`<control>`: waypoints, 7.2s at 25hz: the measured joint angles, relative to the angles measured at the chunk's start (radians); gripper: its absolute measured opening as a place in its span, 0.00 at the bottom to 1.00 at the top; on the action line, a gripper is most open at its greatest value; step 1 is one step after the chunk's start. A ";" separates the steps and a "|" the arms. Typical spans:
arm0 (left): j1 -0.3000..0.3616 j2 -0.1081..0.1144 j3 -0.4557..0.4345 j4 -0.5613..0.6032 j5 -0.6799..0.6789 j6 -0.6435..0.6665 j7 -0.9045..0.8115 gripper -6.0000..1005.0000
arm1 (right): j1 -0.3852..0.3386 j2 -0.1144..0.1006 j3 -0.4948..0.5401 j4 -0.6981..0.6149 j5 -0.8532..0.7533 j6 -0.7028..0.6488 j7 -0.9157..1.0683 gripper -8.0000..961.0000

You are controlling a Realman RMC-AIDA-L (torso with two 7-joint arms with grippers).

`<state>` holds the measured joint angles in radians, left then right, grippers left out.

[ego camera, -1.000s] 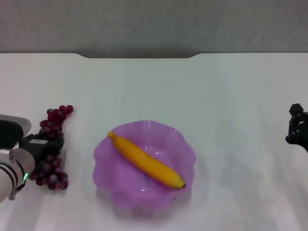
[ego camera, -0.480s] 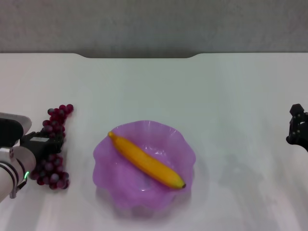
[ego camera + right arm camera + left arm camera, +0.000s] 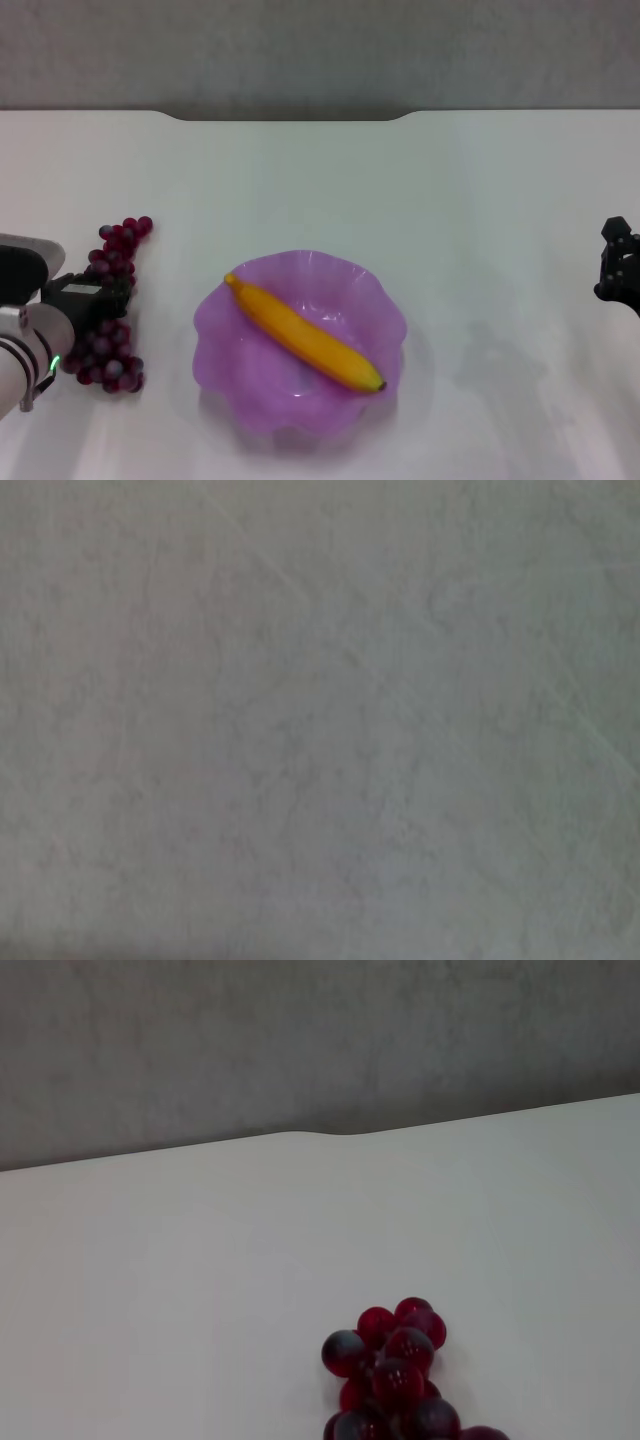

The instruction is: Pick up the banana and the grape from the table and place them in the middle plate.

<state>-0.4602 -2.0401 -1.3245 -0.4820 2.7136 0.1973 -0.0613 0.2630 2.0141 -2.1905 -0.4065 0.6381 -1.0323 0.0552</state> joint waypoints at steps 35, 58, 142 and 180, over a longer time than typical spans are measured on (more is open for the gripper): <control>0.041 0.000 -0.008 -0.087 -0.002 0.013 0.038 0.30 | -0.002 0.000 0.000 -0.002 0.000 -0.001 -0.004 0.01; 0.117 0.001 0.001 -0.249 -0.001 0.143 0.036 0.27 | -0.003 0.000 0.000 0.000 -0.001 0.000 -0.008 0.01; 0.266 0.007 0.402 -0.474 -0.033 0.689 0.167 0.70 | -0.004 -0.002 -0.014 0.009 -0.002 -0.004 0.000 0.01; 0.035 0.001 0.264 0.196 -0.210 0.867 -0.023 0.18 | 0.058 -0.004 0.080 0.137 0.153 0.053 -0.002 0.01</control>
<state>-0.4249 -2.0395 -1.0602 -0.2863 2.5032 1.0640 -0.0842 0.3214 2.0104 -2.1105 -0.2700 0.7914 -0.9790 0.0536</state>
